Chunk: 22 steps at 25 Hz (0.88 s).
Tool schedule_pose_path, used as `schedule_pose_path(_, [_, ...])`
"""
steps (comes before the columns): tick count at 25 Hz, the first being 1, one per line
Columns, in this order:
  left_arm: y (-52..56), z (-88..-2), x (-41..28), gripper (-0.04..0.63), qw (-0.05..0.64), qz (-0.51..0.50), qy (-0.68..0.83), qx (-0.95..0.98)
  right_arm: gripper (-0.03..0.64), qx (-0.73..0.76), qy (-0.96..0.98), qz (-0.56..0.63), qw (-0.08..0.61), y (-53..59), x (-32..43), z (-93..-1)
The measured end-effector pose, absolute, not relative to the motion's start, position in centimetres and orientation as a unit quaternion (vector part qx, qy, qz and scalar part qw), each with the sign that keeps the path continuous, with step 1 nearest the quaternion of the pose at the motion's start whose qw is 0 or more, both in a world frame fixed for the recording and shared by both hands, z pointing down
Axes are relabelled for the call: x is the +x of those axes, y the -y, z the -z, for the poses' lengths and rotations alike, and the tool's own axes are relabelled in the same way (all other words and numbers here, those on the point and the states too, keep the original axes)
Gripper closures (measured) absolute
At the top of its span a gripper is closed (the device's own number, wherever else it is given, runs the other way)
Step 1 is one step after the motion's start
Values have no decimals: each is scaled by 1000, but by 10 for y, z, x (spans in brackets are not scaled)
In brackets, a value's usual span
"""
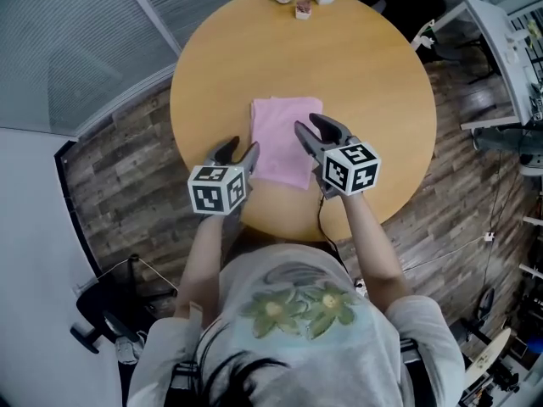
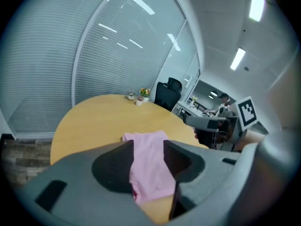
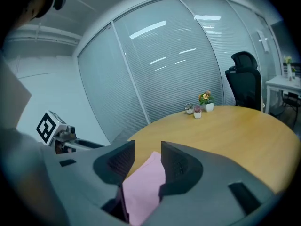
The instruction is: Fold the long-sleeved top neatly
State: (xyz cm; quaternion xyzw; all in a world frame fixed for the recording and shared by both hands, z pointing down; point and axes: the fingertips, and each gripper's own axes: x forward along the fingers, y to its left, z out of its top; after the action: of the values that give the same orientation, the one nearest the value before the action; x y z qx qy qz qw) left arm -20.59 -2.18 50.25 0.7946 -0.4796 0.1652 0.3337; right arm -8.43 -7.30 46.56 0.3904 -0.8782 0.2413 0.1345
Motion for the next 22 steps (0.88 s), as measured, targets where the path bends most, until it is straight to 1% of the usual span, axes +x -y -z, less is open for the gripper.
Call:
schedule_pose_path(3, [20, -483, -192, 400, 301, -160, 489, 803, 440, 390, 880, -232, 139, 56, -78, -459])
schedule_pose_path(6, [17, -469, -172, 416, 280, -152, 491, 811, 493, 391, 880, -227, 144, 42, -72, -454])
schedule_pose_path(9, [11, -456, -150, 430, 260, -151, 484, 822, 532, 392, 880, -224, 148, 30, -66, -449])
schedule_pose_path(10, [9, -453, -142, 440, 254, -152, 481, 825, 548, 393, 879, -226, 146, 27, -63, -447])
schedule_pose_path(12, [7, -445, -128, 493, 237, -158, 478, 831, 577, 397, 877, -228, 143, 21, -57, -443])
schedule_pose_path(14, [6, -438, -115, 540, 221, -161, 472, 838, 586, 401, 877, -221, 145, 16, -52, -438])
schedule_pose_path(16, [3, -433, -102, 555, 212, -157, 463, 846, 595, 401, 880, -205, 150, 11, -50, -433])
schedule_pose_path(18, [-1, -428, -91, 586, 211, -152, 458, 850, 598, 399, 884, -189, 154, 5, -46, -427])
schedule_pose_path(22, [-8, -424, -74, 591, 221, -148, 456, 849, 600, 394, 888, -172, 163, -3, -38, -418])
